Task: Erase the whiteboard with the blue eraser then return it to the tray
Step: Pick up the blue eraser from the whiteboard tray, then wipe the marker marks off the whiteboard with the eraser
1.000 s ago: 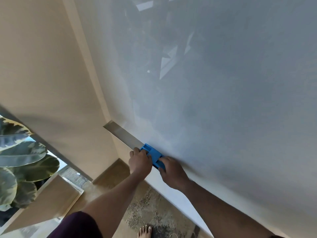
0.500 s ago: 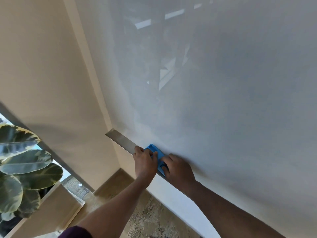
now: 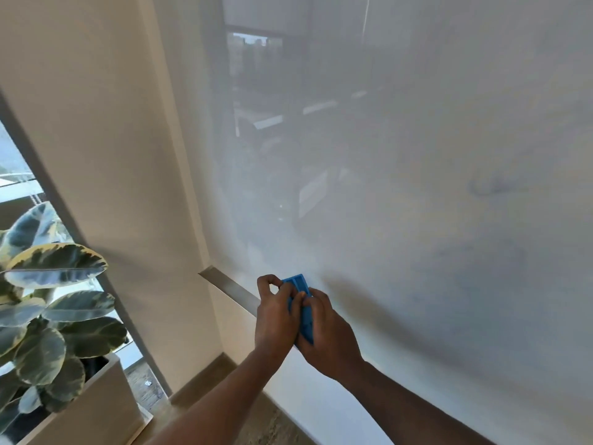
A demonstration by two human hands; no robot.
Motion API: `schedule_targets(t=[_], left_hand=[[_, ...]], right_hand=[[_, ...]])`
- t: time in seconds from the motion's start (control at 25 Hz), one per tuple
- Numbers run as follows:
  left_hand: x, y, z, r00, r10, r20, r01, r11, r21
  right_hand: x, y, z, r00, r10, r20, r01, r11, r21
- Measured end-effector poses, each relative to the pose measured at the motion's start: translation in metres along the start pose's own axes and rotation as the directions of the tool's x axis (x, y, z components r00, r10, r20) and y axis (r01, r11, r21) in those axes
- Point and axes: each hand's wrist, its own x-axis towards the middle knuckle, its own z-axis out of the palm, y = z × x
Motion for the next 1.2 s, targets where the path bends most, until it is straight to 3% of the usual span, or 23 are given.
schedule_targets(t=[0.12, 0.24, 0.44, 0.56, 0.68, 0.88, 1.04, 1.12, 1.2], left_hand=[[-0.022, 0.047, -0.006, 0.995, 0.075, -0.067, -0.082, 0.991, -0.107], [-0.028, 0.100, -0.013, 0.990, 0.057, -0.129, -0.102, 0.922, -0.375], [-0.027, 0.178, -0.016, 0.998, 0.050, -0.028, -0.056, 0.791, -0.609], [-0.022, 0.219, -0.024, 0.999, 0.028, 0.045, 0.015, 0.668, -0.744], [-0.019, 0.262, -0.034, 0.993, 0.097, 0.072, 0.002, 0.590, -0.808], [-0.005, 0.311, -0.060, 0.957, 0.289, -0.019, -0.179, 0.539, -0.823], [0.020, 0.345, -0.081, 0.895, 0.442, -0.053, -0.312, 0.536, -0.784], [0.036, 0.362, -0.089, 0.858, 0.504, -0.099, -0.426, 0.590, -0.686], [0.057, 0.370, -0.096, 0.788, 0.583, -0.199, -0.601, 0.654, -0.460]], right_hand=[[-0.018, -0.008, -0.040, 0.991, -0.020, -0.131, 0.029, 0.997, 0.068], [-0.026, -0.011, -0.085, 0.962, -0.092, -0.259, 0.100, 0.995, 0.017], [-0.024, -0.020, -0.154, 0.882, -0.252, -0.398, 0.193, 0.964, -0.184], [-0.017, -0.030, -0.186, 0.822, -0.305, -0.480, 0.173, 0.938, -0.300], [-0.005, -0.042, -0.220, 0.775, -0.349, -0.526, 0.146, 0.910, -0.388], [0.023, -0.054, -0.270, 0.652, -0.486, -0.582, 0.108, 0.819, -0.563], [0.055, -0.071, -0.332, 0.569, -0.583, -0.580, -0.007, 0.702, -0.713], [0.068, -0.081, -0.360, 0.552, -0.603, -0.575, -0.097, 0.639, -0.763], [0.076, -0.089, -0.385, 0.543, -0.604, -0.583, -0.180, 0.595, -0.783]])
